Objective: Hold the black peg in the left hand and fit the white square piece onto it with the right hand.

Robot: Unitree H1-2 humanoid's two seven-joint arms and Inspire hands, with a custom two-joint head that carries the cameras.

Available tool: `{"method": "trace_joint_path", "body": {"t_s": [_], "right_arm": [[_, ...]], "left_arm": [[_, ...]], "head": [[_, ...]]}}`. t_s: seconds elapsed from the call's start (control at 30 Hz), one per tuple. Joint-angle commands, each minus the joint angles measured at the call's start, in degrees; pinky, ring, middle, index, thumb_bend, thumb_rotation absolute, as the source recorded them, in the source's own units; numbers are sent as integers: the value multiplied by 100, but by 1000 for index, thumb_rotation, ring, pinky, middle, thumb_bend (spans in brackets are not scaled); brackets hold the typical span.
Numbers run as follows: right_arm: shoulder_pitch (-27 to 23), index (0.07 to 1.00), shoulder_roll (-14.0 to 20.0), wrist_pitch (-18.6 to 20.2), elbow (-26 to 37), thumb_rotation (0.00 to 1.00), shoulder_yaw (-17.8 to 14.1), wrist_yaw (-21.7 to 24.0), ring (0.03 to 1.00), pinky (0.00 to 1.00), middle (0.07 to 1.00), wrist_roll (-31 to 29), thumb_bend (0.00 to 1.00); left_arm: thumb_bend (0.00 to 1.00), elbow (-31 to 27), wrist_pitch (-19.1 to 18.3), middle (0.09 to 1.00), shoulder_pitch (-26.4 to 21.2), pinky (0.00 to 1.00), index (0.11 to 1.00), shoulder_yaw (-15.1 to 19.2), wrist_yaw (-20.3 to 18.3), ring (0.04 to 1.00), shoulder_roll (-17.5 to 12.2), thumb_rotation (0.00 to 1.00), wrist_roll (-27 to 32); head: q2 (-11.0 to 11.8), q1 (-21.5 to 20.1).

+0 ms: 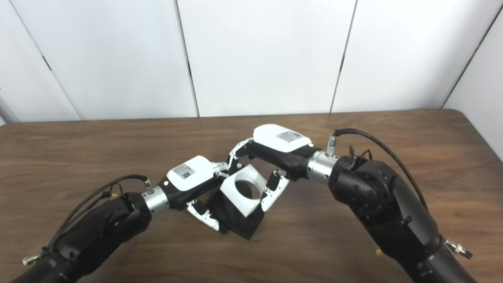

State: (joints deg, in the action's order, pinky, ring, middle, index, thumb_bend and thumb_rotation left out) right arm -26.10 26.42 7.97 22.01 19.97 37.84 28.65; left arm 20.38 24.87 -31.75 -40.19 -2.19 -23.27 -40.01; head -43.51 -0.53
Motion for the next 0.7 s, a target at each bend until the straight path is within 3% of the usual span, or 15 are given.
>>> {"method": "trace_joint_path", "body": {"t_s": [0.0, 0.67], "right_arm": [[-156, 477, -34, -140, 58, 130, -63, -130, 810, 695, 760, 0, 519], [-196, 478, -379, -182, -445, 132, 46, -296, 808, 675, 764, 109, 518]], "left_arm": [[523, 115, -138, 932, 226, 716, 493, -228, -551, 866, 45, 69, -414], [523, 54, -146, 929, 267, 707, 493, -194, -581, 866, 91, 67, -470]], "head": [[-6, 1], [-35, 10]]}}
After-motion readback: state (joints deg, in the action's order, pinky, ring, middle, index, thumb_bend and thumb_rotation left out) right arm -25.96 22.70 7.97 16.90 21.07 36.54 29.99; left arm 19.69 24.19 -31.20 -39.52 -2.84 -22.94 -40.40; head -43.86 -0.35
